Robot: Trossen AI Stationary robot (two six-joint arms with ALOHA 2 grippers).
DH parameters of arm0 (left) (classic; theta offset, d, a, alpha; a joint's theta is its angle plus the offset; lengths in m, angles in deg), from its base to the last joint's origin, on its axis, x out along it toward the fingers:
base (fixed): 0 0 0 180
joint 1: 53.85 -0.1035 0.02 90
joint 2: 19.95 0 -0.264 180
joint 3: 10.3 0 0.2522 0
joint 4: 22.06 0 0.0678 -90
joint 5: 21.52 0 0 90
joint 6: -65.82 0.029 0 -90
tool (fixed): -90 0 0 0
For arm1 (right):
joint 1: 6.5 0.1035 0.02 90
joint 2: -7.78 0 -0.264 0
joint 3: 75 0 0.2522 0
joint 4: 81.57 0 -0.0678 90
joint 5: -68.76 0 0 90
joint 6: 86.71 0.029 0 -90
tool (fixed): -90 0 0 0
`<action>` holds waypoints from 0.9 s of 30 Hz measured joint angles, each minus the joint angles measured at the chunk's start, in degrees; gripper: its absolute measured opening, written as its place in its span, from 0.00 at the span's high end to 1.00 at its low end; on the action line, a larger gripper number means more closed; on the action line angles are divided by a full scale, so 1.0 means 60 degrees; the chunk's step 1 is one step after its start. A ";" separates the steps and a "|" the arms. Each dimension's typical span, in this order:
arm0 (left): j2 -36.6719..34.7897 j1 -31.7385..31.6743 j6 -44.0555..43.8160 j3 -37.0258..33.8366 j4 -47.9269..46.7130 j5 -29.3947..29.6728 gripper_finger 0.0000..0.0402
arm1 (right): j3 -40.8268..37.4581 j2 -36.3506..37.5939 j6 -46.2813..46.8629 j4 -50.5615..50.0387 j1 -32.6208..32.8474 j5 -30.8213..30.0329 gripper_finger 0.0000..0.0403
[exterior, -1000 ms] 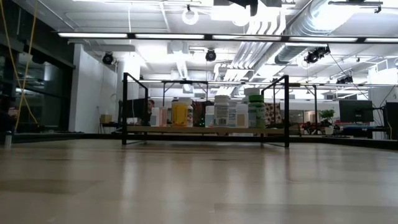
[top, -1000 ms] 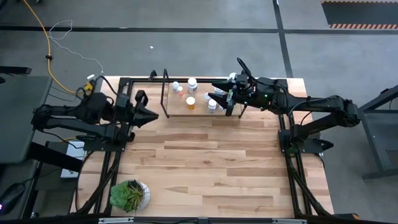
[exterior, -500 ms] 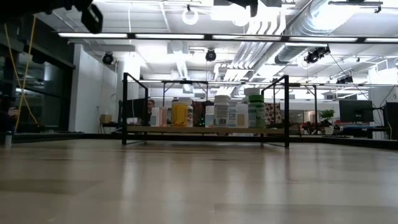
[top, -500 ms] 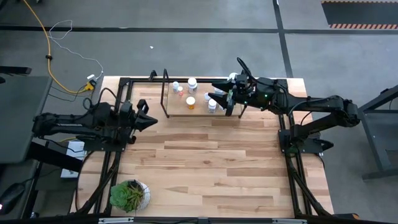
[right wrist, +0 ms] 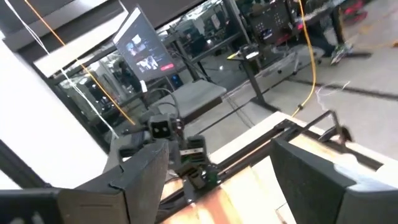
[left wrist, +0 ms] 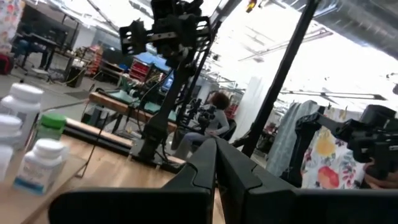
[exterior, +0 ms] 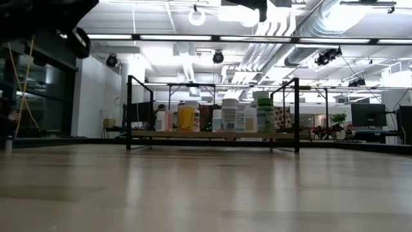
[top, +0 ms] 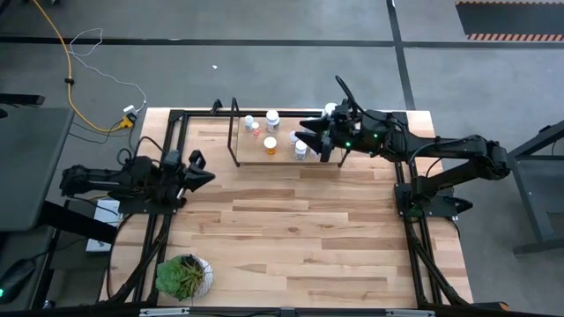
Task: Pick and place medicine bottles onto shelf by color
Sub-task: Return to Home Position
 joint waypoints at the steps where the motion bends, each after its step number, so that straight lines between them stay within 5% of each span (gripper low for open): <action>1: -0.0122 0.0070 -0.0001 -0.0158 0.0010 0.0117 1.00 | 0.0000 0.0000 0.0145 -0.0040 0.0000 0.0059 0.32; 7: -0.0741 0.0201 0.0117 -0.0700 -0.0649 0.0620 1.00 | 0.0000 0.0124 0.0569 -0.0698 0.0016 0.0388 0.35; 12: -0.0802 0.0191 0.0144 -0.0701 -0.0806 -0.0034 1.00 | 0.0001 0.0444 0.0537 -0.1620 0.0018 0.1010 0.44; 24: -0.0783 0.0193 -0.0180 -0.0700 -0.1252 -0.0093 1.00 | -0.0133 0.2293 -0.0988 -0.6134 0.0277 0.1338 0.95; 27: -0.0783 0.0193 -0.0180 -0.0700 -0.1261 -0.0063 0.99 | -0.1205 0.3321 -0.0957 -0.5692 0.0391 0.1550 0.97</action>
